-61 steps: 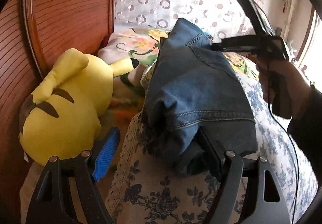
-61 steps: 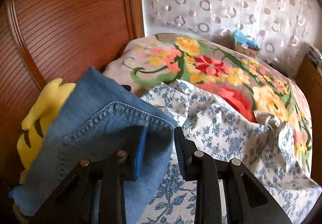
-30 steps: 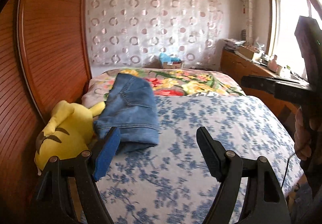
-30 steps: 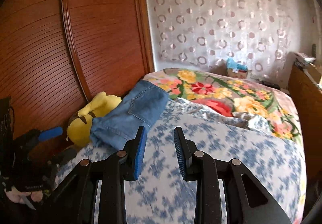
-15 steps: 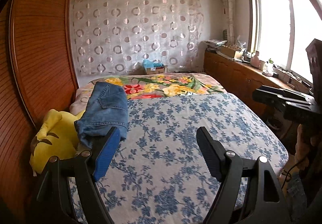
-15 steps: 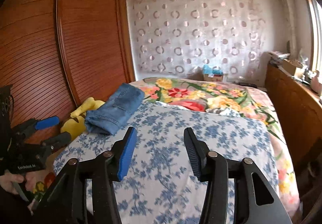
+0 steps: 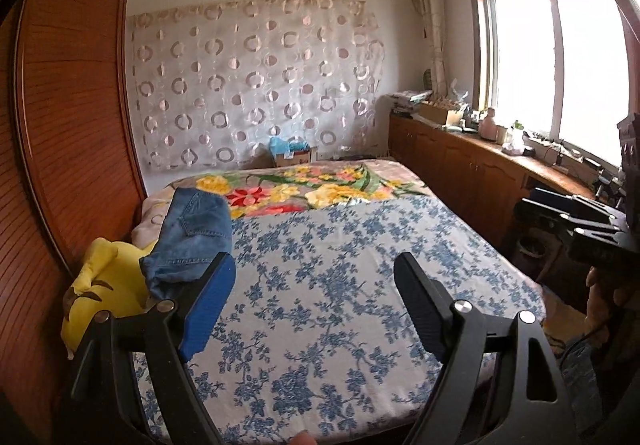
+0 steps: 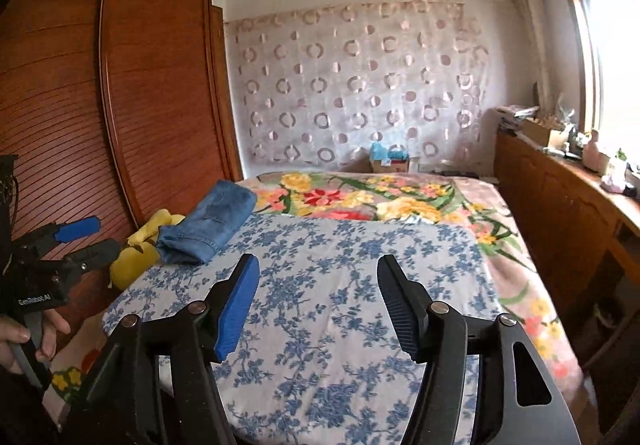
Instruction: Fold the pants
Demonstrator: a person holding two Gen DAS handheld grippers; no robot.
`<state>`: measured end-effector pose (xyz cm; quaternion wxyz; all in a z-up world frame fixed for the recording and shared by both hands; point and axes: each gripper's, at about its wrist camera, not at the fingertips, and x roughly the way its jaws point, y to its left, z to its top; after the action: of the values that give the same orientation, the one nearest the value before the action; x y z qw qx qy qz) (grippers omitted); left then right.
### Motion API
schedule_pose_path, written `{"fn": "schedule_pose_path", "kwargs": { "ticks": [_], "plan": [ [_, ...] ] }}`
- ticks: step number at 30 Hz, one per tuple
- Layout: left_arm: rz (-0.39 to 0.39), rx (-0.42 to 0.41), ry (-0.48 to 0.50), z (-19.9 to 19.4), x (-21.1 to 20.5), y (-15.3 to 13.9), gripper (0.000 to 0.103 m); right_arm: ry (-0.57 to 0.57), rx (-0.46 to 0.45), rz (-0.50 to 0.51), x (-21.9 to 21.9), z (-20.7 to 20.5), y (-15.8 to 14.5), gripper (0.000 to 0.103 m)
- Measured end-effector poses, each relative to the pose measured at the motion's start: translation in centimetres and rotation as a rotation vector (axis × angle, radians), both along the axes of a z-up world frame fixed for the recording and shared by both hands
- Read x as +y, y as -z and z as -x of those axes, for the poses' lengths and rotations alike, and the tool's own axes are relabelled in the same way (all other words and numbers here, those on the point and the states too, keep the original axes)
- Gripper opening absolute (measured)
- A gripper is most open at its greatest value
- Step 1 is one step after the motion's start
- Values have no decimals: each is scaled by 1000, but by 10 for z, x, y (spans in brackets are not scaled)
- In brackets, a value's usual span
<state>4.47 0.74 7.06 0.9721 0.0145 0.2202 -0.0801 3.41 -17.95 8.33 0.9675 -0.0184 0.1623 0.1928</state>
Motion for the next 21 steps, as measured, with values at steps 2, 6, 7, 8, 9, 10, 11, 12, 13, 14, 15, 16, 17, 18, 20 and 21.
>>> {"fn": "schedule_pose_path", "kwargs": {
  "ticks": [2, 6, 7, 8, 9, 10, 11, 12, 13, 14, 15, 16, 17, 18, 20, 21],
  "plan": [
    [0, -10, 0, 2, -3, -5, 82, 13, -11, 1, -1, 6, -3, 67],
    [18, -38, 0, 9, -6, -13, 103, 34, -36, -4, 0, 21, -9, 70],
    [22, -46, -1, 11, -6, -15, 103, 44, -43, -2, 0, 25, -9, 71],
    [26, -52, -1, 13, -7, -17, 103, 58, -49, 0, 1, 28, -8, 71],
    [29, -57, -2, 15, -7, -19, 103, 66, -55, 0, 1, 31, -10, 71],
    [33, -61, -4, 16, -6, -20, 103, 67, -64, 0, 3, 35, -11, 71],
    [35, -65, -7, 18, -6, -22, 103, 71, -70, 1, 4, 38, -12, 72],
    [33, -67, -13, 18, -6, -23, 103, 75, -75, 2, 5, 41, -13, 72],
    [26, -67, -27, 19, -7, -24, 103, 73, -79, 0, 4, 44, -12, 73],
    [19, -65, -39, 19, -7, -24, 103, 70, -84, 0, 5, 47, -10, 74],
    [14, -64, -48, 19, -8, -25, 103, 72, -89, 1, 7, 50, -12, 77],
    [13, -65, -52, 20, -8, -25, 103, 73, -94, -1, 7, 51, -10, 79],
    [14, -64, -52, 20, -9, -24, 103, 73, -99, -1, 7, 53, -9, 80],
    [16, -61, -55, 20, -8, -24, 103, 74, -102, -1, 9, 55, -8, 80],
    [28, -57, -56, 21, -8, -23, 103, 73, -99, -4, 10, 55, -6, 80],
    [32, -57, -54, 22, -8, -22, 103, 73, -96, -6, 7, 54, -4, 81]
  ]
}}
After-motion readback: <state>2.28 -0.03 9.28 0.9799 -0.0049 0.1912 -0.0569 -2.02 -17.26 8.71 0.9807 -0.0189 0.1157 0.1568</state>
